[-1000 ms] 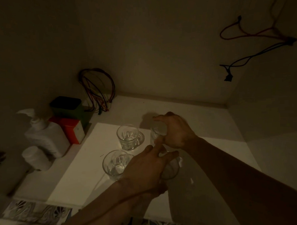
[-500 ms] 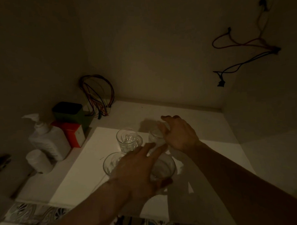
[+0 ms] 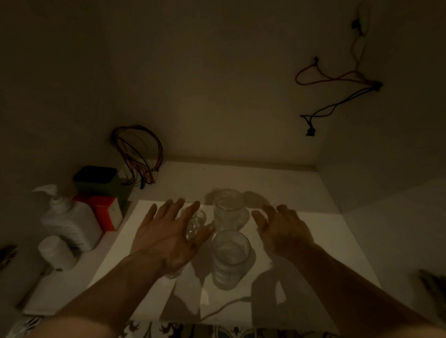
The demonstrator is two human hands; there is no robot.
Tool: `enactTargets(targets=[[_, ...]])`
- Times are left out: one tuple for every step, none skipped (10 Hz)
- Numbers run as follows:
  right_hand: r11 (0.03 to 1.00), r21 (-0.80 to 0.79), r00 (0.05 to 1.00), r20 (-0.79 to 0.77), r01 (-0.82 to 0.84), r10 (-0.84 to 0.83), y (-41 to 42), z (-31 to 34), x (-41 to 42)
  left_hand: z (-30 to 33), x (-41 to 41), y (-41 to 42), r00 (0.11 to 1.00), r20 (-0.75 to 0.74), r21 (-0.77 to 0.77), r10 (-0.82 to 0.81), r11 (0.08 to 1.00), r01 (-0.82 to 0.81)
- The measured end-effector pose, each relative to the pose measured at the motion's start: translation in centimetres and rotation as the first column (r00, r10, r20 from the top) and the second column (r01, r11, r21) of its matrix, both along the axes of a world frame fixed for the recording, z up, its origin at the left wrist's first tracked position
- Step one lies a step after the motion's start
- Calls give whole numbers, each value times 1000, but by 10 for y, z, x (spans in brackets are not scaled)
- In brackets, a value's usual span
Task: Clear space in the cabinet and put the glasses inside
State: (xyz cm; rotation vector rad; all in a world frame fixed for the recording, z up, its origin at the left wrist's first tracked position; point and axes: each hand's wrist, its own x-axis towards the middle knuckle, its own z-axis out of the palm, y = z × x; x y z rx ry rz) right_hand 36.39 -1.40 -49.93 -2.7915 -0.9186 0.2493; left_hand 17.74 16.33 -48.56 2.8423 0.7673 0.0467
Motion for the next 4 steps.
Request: enactTargets(targets=[[1000, -28, 1000, -10, -12, 12, -1, 0, -11, -2, 5, -7, 999, -47, 15, -12, 1000, 13], [998, -60, 999, -29, -34, 33, -2, 7, -17, -3, 5, -11, 999, -50, 7, 3, 1000, -3], [991, -118, 998, -1, -66, 67, -10, 14, -23, 4, 1, -17, 998, -58, -3, 14, 1000, -14], [987, -147, 998, -17, -63, 61, -23, 24, -42, 13, -14, -30, 997, -74, -31, 14, 999, -17]])
